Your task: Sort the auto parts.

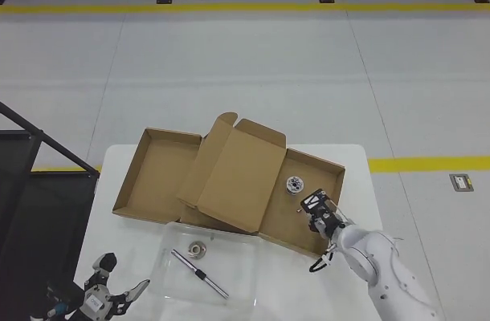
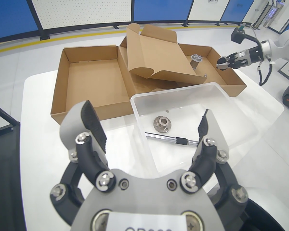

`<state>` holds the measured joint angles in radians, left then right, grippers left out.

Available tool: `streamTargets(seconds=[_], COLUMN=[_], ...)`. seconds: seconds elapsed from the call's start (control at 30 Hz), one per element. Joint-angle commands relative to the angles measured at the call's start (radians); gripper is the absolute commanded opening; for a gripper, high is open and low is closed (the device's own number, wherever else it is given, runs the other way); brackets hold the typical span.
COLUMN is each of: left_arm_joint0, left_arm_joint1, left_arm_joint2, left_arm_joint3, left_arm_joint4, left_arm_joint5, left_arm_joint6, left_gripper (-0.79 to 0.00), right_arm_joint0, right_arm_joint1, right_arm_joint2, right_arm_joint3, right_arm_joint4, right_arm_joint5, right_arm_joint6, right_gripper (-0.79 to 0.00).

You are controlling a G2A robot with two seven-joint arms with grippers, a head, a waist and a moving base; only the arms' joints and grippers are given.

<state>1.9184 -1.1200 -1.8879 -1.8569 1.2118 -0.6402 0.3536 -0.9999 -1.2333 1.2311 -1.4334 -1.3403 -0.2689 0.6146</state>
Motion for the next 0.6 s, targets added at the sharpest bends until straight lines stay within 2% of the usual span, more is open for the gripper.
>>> streamTargets(seconds=[0.0, 0.23, 0.43, 0.47, 0.53, 0.57], left_arm_joint0=[0.000, 0.000, 0.000, 0.000, 0.000, 0.000], left_arm_joint1=[0.000, 0.000, 0.000, 0.000, 0.000, 0.000], left_arm_joint2=[0.000, 0.000, 0.000, 0.000, 0.000, 0.000], left_arm_joint3=[0.000, 0.000, 0.000, 0.000, 0.000, 0.000], left_arm_joint4=[0.000, 0.000, 0.000, 0.000, 0.000, 0.000], left_arm_joint5=[0.000, 0.000, 0.000, 0.000, 0.000, 0.000], left_arm_joint6=[0.000, 0.000, 0.000, 0.000, 0.000, 0.000], left_gripper=[0.000, 0.000, 0.000, 0.000, 0.000, 0.000], right_arm_joint0=[0.038, 0.119, 0.143, 0.145, 0.147, 0.147], right_arm_joint1=[-0.004, -0.015, -0.023, -0.024, -0.025, -0.026], right_arm_joint2=[-0.010, -0.039, -0.057, -0.059, -0.062, -0.062], right_arm_joint3=[0.053, 0.160, 0.203, 0.209, 0.214, 0.215], right_arm_joint4=[0.001, -0.003, -0.008, -0.009, -0.011, -0.013], right_arm_joint5=[0.010, 0.029, 0.058, 0.066, 0.071, 0.075], right_arm_joint6=[0.015, 0.029, 0.005, -0.002, -0.007, -0.011], right_gripper=[-0.785, -0.785, -0.785, -0.711, -0.505, -0.474])
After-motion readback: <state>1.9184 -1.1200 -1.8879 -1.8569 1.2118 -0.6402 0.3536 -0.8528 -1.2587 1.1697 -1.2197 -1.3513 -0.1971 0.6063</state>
